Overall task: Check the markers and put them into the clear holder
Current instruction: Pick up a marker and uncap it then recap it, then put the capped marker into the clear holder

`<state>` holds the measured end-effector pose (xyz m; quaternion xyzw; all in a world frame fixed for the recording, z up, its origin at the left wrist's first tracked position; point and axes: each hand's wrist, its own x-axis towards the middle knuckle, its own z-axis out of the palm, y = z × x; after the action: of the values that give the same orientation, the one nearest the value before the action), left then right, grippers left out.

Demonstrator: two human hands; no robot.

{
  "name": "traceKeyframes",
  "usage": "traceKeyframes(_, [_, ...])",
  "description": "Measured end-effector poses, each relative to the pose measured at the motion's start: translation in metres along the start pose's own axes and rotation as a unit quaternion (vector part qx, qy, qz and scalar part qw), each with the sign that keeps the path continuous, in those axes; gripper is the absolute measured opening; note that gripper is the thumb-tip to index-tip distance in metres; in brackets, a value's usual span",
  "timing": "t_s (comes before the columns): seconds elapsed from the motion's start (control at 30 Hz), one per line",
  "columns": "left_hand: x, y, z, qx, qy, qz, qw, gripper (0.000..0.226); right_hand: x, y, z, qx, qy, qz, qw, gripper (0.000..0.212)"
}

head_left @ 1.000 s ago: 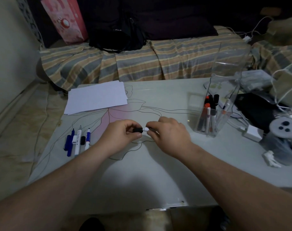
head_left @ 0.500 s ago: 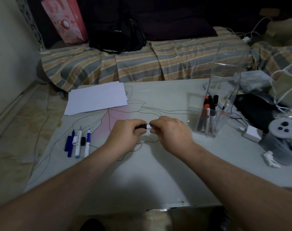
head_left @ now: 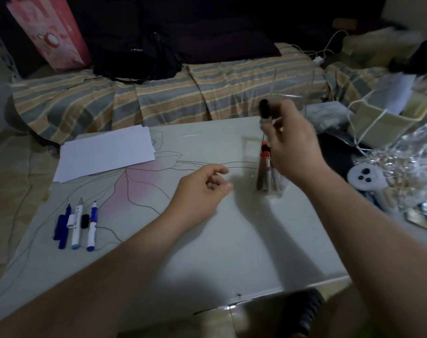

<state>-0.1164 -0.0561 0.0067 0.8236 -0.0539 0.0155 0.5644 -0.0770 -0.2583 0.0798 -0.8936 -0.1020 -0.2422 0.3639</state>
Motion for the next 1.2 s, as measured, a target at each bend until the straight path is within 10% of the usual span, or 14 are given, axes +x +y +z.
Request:
traceKeyframes(0.67, [-0.003, -0.010, 0.024, 0.210, -0.122, 0.052, 0.969, 0.022, -0.016, 0.084, 0.009, -0.287, -0.128, 0.038, 0.949, 0.056])
traceKeyframes(0.9, [0.001, -0.016, -0.008, 0.215, -0.085, 0.037, 0.972, 0.016, -0.022, 0.039, 0.031, -0.259, -0.023, -0.033, 0.965, 0.034])
traceKeyframes(1.2, [-0.002, -0.068, -0.132, 0.397, -0.004, -0.074, 0.915, 0.015, -0.093, -0.046, 0.149, -0.098, -0.324, -0.086, 0.937, 0.046])
